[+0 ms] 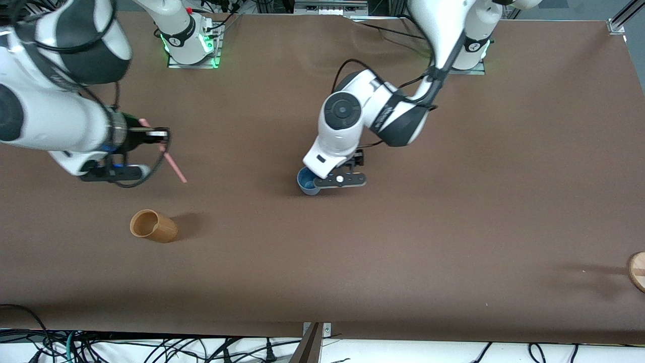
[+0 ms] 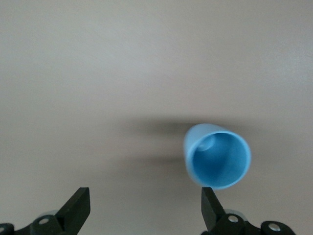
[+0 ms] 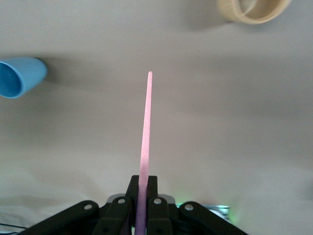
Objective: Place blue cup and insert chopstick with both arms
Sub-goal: 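Slide the blue cup to mid-table while the right gripper lifts the chopstick, then lower the chopstick into the blue cup while the left gripper withdraws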
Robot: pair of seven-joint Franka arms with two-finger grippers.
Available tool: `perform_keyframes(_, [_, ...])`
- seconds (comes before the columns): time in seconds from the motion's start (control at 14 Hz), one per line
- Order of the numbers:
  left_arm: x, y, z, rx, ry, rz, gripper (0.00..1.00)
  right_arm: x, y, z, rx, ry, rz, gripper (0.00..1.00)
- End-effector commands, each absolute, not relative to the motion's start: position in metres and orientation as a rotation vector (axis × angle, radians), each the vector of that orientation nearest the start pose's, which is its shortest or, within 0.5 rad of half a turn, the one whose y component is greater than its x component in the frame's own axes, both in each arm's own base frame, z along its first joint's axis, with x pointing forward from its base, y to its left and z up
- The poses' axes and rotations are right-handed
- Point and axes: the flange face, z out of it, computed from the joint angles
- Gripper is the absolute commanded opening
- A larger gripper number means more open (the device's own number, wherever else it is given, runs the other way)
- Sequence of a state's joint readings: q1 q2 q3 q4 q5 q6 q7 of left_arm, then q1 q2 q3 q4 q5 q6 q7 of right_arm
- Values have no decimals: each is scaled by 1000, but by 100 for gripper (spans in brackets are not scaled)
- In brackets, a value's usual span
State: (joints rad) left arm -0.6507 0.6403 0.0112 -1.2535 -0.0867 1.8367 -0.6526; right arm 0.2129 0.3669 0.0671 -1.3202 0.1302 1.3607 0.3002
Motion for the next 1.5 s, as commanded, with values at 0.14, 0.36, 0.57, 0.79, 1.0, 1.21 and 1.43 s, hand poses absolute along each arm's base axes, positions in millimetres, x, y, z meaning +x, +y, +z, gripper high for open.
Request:
perform_keyframes(0.14, [631,-304,465,-3199,-29,129,100,605,281,482,-2958,267,521,0])
perform_keyframes(0.36, [639,-214,530,-3211,65,44,100,587,364,467,-2936,414,510,0])
perform_keyframes(0.57, [634,-134,573,-3212,-83,48,100,567,429,452,-2909,545,452,0])
perform_keyframes(0.79, [621,-62,602,-3217,-202,87,100,551,461,438,-2878,618,486,0])
perform_keyframes(1.0, [610,-31,606,-3207,-263,152,100,549,477,420,-2861,645,470,0])
perform_keyframes(1.21, [603,-40,616,-3185,-246,98,100,546,477,380,-2871,671,474,0])
perform_keyframes(1.43, [583,-32,656,-3190,-264,-8,100,553,467,371,-2865,701,467,72])
